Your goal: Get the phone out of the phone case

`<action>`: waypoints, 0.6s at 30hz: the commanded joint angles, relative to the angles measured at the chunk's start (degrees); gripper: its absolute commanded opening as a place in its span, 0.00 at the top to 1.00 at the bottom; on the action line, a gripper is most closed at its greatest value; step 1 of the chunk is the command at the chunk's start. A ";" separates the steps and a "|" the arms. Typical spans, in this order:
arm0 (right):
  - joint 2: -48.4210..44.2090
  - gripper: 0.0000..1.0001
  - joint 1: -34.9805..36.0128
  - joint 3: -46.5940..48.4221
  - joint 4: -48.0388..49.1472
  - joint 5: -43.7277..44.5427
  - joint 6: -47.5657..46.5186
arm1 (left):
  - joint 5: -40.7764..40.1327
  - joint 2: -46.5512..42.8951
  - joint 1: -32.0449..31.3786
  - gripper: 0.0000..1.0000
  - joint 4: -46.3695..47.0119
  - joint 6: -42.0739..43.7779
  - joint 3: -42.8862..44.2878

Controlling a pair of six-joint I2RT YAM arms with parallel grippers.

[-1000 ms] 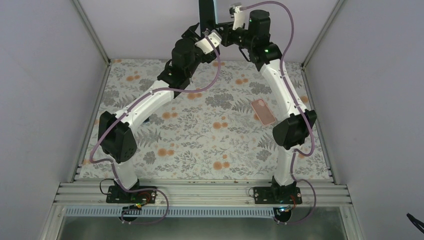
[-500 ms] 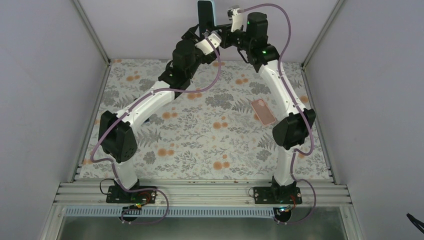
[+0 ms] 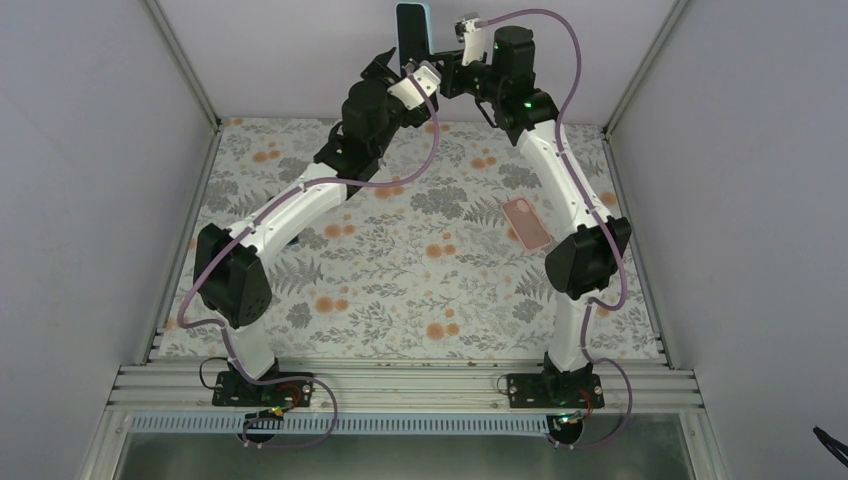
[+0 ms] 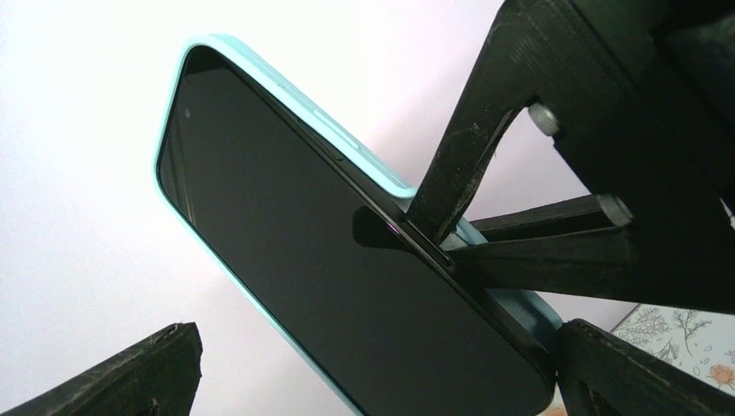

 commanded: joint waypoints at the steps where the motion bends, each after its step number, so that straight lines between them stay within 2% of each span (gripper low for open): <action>1: -3.33 0.97 0.33 0.39 5.10 -0.57 0.10 | -2.65 0.06 0.13 0.01 2.88 0.64 -0.49; 8: -5.08 0.97 0.50 -0.88 5.77 -0.95 0.88 | -8.91 2.76 0.13 0.02 4.11 1.33 0.89; 13: -7.02 0.97 0.80 -4.09 8.06 -1.05 1.21 | -11.36 5.98 0.09 0.03 -0.78 -2.78 6.63; 18: -9.76 0.97 1.42 -8.21 11.00 0.85 -0.14 | -20.86 9.63 0.99 0.15 -5.15 -9.72 12.71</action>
